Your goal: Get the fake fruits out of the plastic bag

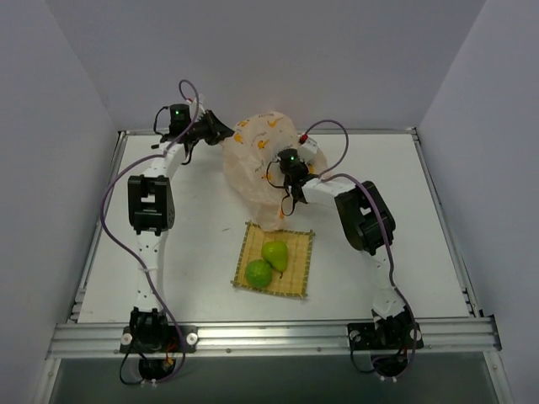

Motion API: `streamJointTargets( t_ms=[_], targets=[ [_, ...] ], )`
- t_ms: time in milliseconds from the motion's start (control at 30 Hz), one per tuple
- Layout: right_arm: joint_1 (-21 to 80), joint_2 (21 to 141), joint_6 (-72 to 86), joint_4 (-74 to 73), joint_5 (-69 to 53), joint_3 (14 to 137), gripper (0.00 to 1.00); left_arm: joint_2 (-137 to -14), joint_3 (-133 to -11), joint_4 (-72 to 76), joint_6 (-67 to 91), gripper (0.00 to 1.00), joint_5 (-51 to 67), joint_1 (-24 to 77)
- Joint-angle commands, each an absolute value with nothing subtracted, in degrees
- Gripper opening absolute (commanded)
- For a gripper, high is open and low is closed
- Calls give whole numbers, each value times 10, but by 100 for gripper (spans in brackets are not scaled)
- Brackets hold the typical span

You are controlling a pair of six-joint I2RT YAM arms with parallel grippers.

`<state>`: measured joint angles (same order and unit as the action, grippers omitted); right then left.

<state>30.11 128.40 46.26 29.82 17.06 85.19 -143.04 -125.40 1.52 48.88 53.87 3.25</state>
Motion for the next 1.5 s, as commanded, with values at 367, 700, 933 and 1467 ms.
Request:
streamJointTargets(
  t_ms=[367, 700, 933, 1467],
  targets=[
    [300, 1311, 427, 287, 215, 910, 31, -1433, -1303, 16, 475, 2, 538, 22],
    [301, 1122, 307, 369, 106, 715, 19, -1451, -1301, 120, 565, 2, 494, 15],
    [302, 1026, 307, 332, 7, 608, 19, -1475, -1316, 169, 610, 2, 472, 16],
    [327, 671, 252, 191, -114, 363, 21, -1474, -1326, 207, 631, 3, 410, 41]
  ],
)
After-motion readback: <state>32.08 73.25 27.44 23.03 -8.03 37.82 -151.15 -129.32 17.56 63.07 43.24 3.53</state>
